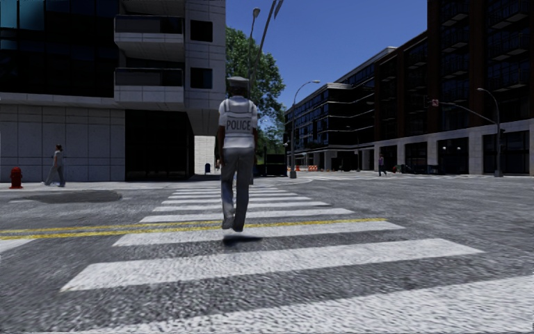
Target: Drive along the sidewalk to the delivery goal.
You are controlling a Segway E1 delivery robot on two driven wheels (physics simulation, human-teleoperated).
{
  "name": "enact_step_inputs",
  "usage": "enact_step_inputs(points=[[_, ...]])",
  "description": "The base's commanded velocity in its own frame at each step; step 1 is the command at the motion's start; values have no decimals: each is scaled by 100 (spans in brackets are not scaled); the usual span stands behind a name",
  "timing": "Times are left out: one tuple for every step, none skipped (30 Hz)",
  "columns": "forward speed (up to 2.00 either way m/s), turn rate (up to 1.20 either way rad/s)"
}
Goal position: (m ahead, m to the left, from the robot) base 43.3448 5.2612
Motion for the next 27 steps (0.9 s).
enact_step_inputs(points=[[153,0],[153,0],[153,0],[153,0],[153,0],[153,0],[153,0],[153,0],[152,0],[151,5],[151,5],[151,15],[151,25],[151,31],[151,31],[151,32],[151,23],[151,23],[151,15],[151,5],[151,0],[151,0],[151,0],[151,0],[151,0],[151,0],[151,21]])
